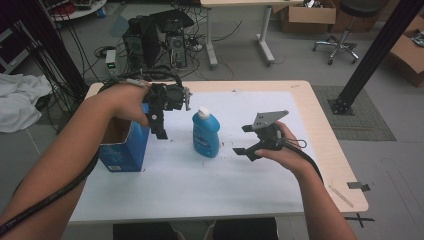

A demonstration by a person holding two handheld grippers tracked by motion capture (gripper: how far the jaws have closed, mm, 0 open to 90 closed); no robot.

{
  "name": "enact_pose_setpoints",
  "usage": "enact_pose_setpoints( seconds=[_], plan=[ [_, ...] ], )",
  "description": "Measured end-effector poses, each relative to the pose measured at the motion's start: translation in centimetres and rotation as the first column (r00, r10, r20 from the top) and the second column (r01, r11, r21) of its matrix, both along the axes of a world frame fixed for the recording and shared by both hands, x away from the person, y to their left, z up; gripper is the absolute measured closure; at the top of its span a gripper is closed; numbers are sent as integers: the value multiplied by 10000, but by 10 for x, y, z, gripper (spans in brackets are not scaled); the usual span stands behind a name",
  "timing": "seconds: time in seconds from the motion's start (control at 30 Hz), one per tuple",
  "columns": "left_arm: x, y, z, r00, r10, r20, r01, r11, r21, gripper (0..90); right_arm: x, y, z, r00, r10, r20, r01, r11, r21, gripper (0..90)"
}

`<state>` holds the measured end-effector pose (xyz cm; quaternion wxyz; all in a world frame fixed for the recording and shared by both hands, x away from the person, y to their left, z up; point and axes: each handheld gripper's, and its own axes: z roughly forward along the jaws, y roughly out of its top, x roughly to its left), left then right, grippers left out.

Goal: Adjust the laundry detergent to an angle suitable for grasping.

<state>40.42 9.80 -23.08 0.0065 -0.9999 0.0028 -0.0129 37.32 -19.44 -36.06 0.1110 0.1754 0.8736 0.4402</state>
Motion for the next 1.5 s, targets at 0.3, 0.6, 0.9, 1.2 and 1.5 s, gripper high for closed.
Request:
enact_pose_setpoints(
  seconds=[0.3,0.6,0.9,1.2,1.5],
  plan=[
    [1,0,-1,10000,5,-11,-5,10000,1,7,4,18,-21,9995,-253,171,234,9946,1010,148],
    [2,2,1,10000,33,-7,-33,10000,-30,4,9,35,-41,9987,-460,232,420,9876,1516,147],
    [5,1,-3,10000,26,-63,-27,10000,-37,2,12,46,-50,9987,-419,288,356,9806,1926,146],
    [8,-3,-5,9999,-12,-124,12,10000,17,1,15,54,-57,9972,-673,319,582,9713,2305,146],
    [8,-2,-4,9999,27,-110,-27,10000,40,1,15,65,-65,9974,-674,240,590,9644,2579,146]
  ],
)
